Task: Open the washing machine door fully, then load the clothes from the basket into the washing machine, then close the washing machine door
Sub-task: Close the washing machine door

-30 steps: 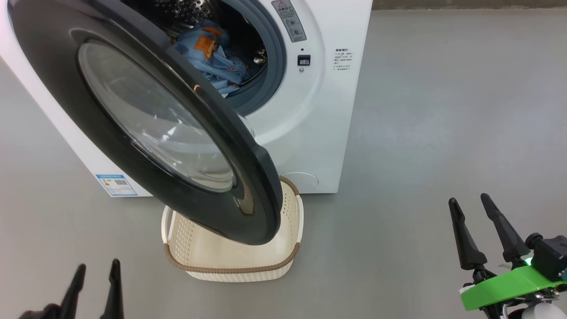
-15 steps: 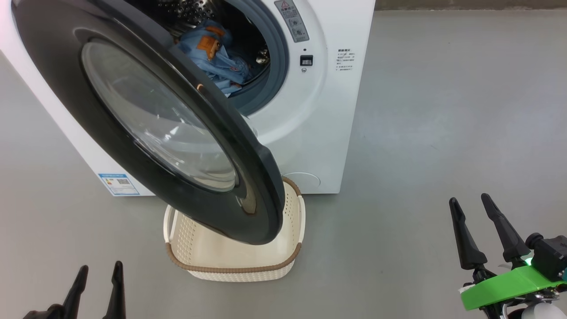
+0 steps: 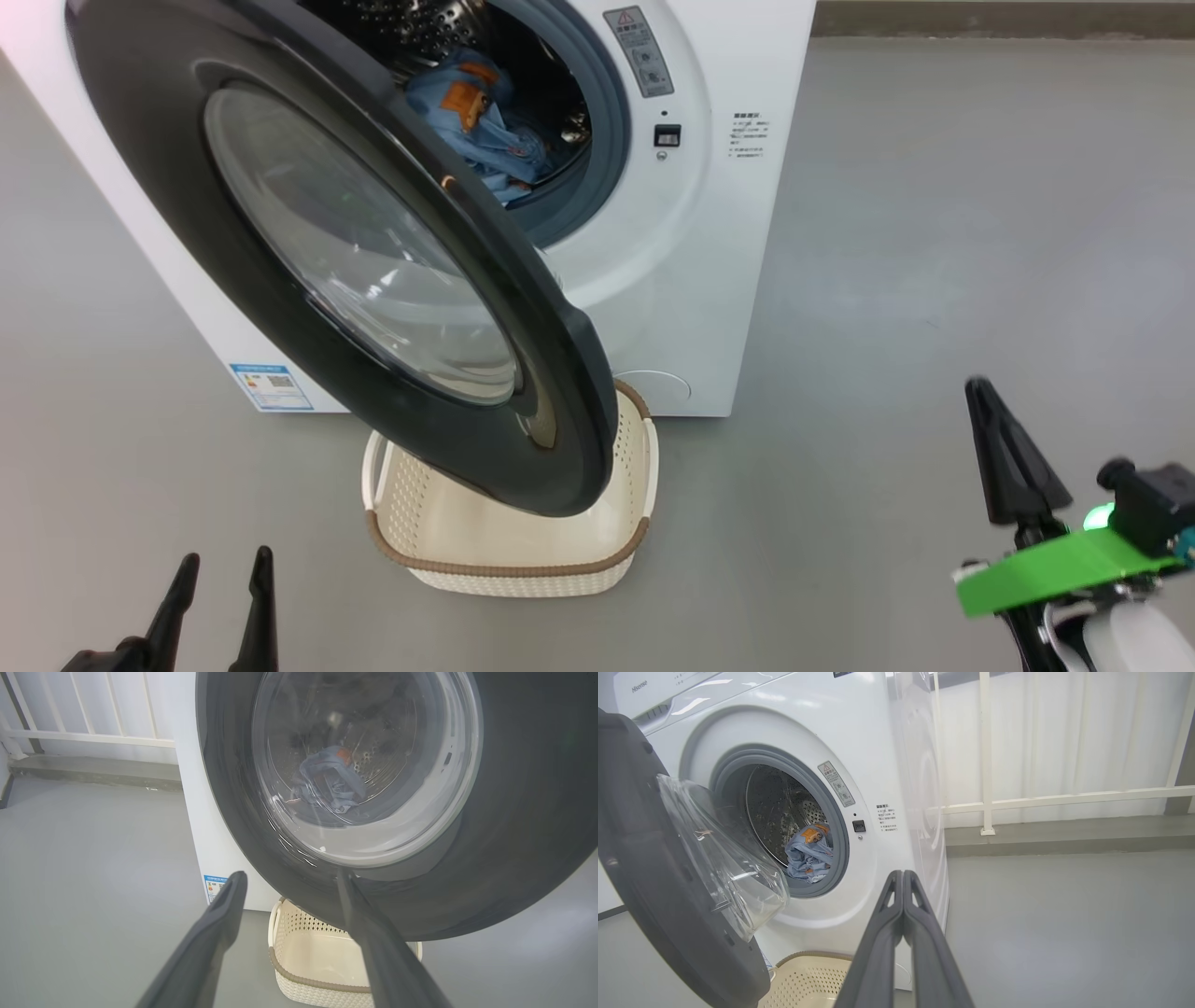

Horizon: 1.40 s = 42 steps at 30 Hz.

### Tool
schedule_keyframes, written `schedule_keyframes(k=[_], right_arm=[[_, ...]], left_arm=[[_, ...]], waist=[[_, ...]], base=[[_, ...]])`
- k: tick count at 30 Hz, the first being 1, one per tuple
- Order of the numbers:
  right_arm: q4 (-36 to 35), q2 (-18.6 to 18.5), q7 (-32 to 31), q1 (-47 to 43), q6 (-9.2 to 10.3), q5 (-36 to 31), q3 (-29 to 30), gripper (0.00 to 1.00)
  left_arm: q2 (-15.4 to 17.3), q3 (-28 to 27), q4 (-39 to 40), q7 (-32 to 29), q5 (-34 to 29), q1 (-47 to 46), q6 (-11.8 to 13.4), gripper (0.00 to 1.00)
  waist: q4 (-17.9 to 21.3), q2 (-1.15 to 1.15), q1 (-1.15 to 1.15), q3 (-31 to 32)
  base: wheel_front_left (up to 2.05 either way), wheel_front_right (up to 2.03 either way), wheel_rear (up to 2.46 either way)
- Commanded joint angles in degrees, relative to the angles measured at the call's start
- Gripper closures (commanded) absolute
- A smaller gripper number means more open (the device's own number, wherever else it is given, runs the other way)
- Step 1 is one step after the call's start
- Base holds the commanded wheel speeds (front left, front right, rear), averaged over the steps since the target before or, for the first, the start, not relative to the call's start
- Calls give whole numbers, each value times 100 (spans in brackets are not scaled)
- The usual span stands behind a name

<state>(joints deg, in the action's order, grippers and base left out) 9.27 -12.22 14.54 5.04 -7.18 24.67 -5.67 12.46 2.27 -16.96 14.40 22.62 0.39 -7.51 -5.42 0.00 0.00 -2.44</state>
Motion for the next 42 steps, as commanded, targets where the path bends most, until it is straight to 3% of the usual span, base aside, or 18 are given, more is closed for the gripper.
schedule_keyframes(k=[1, 12, 24, 32, 42], right_arm=[[-208, -41, 46, 326, -31, 2, -171, 100], [-937, 90, 46, 1412, -31, 52, -740, 100], [-1655, 304, 46, 2124, -31, 225, -2308, 100], [-1010, 452, 46, 2082, -31, 643, -3057, 100], [382, 379, 46, 1844, -31, 968, -3632, 100]], left_arm=[[75, -186, 172, 60, -37, -92, 2, 0], [-8, -78, 355, 60, -138, -119, 2, 0], [-106, -61, 499, 60, -216, -38, 2, 0], [-195, -68, 492, 60, -205, -66, 2, 0], [-307, -73, 466, 60, -178, -142, 2, 0]], waist=[[-41, 0, 0, 22], [-349, 0, 0, 109], [-775, 0, 0, 201], [-972, 0, 0, 122], [-1128, 0, 0, -47]], base=[[0, 0, 0], [0, 0, 0], [0, 0, 0], [0, 0, 0], [0, 0, 0]])
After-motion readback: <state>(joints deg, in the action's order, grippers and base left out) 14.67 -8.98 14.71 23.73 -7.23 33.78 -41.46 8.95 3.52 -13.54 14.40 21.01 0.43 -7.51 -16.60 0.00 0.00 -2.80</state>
